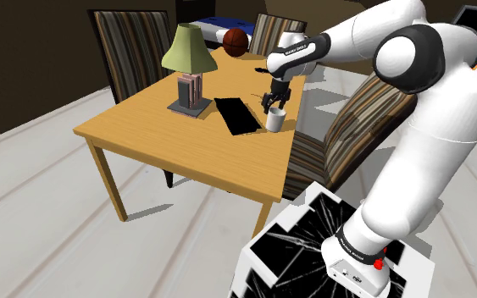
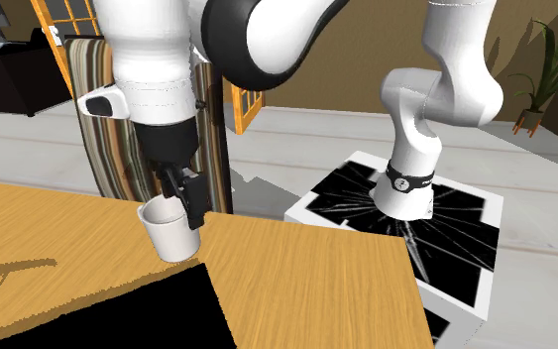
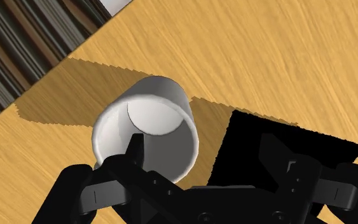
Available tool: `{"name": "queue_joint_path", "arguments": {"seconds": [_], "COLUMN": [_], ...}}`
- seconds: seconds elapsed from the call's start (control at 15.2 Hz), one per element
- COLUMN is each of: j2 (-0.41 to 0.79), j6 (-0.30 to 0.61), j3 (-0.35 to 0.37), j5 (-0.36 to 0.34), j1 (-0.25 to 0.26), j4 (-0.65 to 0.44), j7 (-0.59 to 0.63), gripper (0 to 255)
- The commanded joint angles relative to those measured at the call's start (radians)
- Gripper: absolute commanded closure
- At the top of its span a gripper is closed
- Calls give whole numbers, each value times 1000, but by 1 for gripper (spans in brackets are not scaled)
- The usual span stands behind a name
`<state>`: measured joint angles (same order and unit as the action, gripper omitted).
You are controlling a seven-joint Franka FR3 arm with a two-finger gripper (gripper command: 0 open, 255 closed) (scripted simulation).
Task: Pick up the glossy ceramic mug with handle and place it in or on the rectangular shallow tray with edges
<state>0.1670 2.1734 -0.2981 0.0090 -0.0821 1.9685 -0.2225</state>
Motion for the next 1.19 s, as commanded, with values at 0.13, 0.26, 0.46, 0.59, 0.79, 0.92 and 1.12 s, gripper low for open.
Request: {"name": "queue_joint_path", "arguments": {"seconds": [0.13, 0.26, 0.46, 0.59, 0.79, 0.92, 1.12], "j2": [46, 60, 80, 80, 80, 80, 80], "j6": [48, 72, 101, 101, 101, 101, 101], "j3": [0, 1, 3, 3, 3, 3, 3], "j5": [19, 24, 32, 32, 32, 32, 32], "j1": [-9, -11, -14, -14, -14, -14, -14], "j4": [0, 9, 20, 20, 20, 20, 20], "j7": [-14, -18, -23, -23, -23, -23, -23], "gripper": [0, 0, 0, 0, 0, 0, 255]}}
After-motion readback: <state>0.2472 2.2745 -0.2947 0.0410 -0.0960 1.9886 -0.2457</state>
